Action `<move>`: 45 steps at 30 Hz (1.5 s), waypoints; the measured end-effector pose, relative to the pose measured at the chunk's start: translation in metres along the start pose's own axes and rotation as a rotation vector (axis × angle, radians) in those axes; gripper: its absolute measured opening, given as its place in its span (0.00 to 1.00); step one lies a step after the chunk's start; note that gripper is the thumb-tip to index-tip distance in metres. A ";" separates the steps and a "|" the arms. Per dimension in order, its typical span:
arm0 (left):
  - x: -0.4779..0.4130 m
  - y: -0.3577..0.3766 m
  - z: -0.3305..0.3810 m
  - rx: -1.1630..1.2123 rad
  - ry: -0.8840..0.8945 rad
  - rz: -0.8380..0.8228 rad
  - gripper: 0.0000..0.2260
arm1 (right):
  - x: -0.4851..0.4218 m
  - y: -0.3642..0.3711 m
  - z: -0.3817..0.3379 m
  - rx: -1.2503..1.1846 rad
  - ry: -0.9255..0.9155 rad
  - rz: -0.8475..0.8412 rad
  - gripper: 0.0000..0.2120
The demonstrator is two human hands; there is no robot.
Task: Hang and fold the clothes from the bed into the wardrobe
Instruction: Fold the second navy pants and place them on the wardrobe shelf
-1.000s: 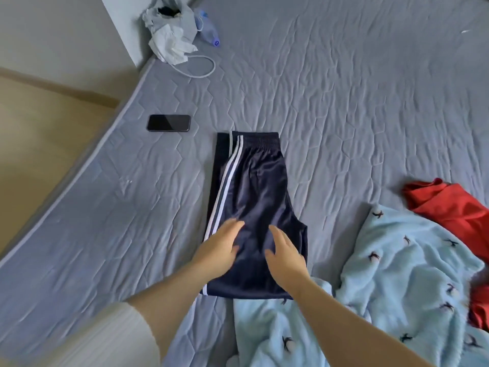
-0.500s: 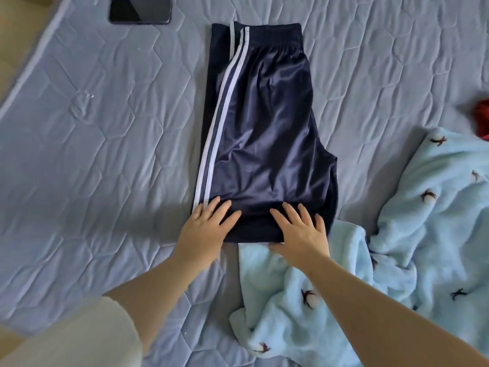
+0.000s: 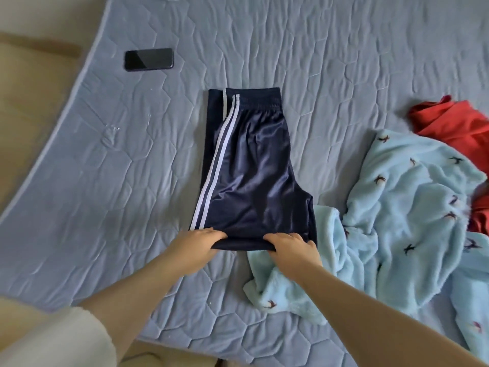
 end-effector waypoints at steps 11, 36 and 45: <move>0.153 0.013 0.002 -0.023 -0.121 -0.141 0.16 | 0.136 0.047 -0.056 -0.021 -0.075 -0.052 0.14; 0.086 -0.052 -0.029 -0.161 0.124 -0.442 0.10 | 0.098 0.015 -0.089 -0.210 0.226 0.090 0.12; -0.009 -0.161 -0.005 -0.123 0.169 0.360 0.14 | 0.030 -0.087 -0.034 -0.130 0.278 0.454 0.20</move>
Point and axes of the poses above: each hand's wrist, its own x-axis away from the middle knuckle, its own y-axis out of the palm, z = x × y, the point moved 10 cm from there along -x, towards the middle knuckle, and after that the axes turned 2 degrees about -y, right-handed, at the moved point
